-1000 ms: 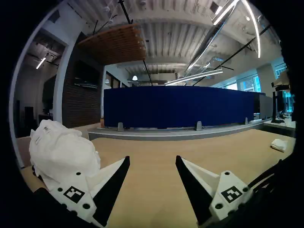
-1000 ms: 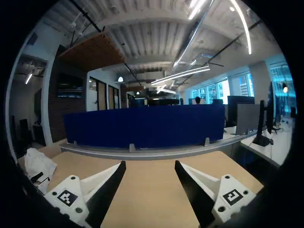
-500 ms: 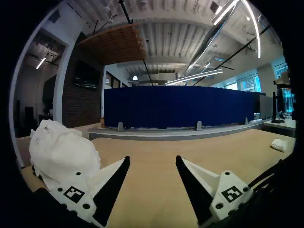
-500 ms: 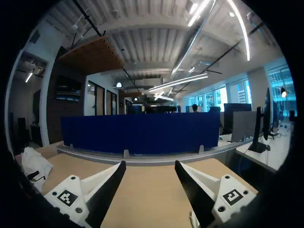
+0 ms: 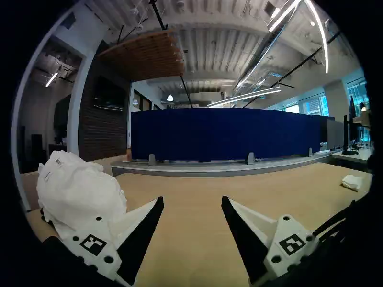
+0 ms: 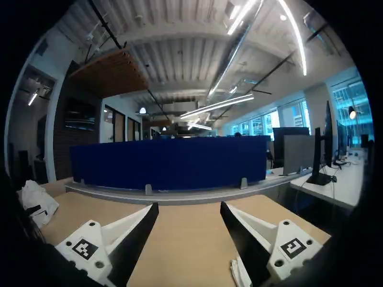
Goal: Fold towel
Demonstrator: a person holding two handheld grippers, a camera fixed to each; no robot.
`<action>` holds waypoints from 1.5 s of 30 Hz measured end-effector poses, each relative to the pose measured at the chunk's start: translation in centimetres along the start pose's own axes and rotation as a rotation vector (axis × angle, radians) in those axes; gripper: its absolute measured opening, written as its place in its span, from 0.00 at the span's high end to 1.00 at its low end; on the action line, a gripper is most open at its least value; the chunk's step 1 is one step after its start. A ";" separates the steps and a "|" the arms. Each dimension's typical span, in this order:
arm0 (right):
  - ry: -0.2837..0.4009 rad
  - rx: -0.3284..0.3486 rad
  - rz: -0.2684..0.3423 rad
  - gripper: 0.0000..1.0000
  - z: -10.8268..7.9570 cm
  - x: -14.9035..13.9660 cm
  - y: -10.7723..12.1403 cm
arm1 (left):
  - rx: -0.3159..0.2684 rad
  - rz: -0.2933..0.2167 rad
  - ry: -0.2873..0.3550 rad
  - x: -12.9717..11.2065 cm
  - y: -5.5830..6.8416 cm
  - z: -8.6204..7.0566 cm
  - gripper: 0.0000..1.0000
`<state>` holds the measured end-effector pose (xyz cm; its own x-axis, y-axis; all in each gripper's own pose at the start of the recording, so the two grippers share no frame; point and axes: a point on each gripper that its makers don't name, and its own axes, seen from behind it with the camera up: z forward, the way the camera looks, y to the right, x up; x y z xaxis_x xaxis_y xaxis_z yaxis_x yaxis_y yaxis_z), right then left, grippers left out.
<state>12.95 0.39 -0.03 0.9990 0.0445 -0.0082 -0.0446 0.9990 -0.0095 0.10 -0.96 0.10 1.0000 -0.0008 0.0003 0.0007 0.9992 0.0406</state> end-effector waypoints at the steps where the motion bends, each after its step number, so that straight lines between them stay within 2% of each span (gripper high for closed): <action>1: 0.000 0.003 -0.001 0.00 0.0 -0.5 0.0 | 0.000 0.000 0.000 0.0 0.0 0.0 0.11; 8: 0.004 -0.009 -0.009 0.00 0.2 -4.4 1.0 | 0.000 0.000 0.000 0.0 -0.1 0.0 0.11; 20: -0.012 -0.012 0.057 0.00 0.5 -10.6 1.9 | 0.000 0.000 0.000 0.0 -0.1 -0.1 0.11; 29: -0.014 -0.007 0.073 0.00 0.6 -12.4 2.2 | 0.000 0.000 0.000 0.0 -0.1 -0.1 0.11; 35: -0.004 -0.002 0.079 0.00 0.4 -12.1 2.1 | 0.000 0.000 0.000 0.0 -0.1 -0.1 0.11; 45: -0.003 0.015 0.033 0.00 0.2 -12.3 1.0 | 0.000 0.000 0.000 0.0 -0.1 -0.1 0.11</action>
<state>0.61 0.83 0.22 0.9970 0.0772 -0.0055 -0.0772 0.9970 0.0053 0.08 -1.08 0.02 1.0000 -0.0007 0.0003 0.0007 0.9992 0.0405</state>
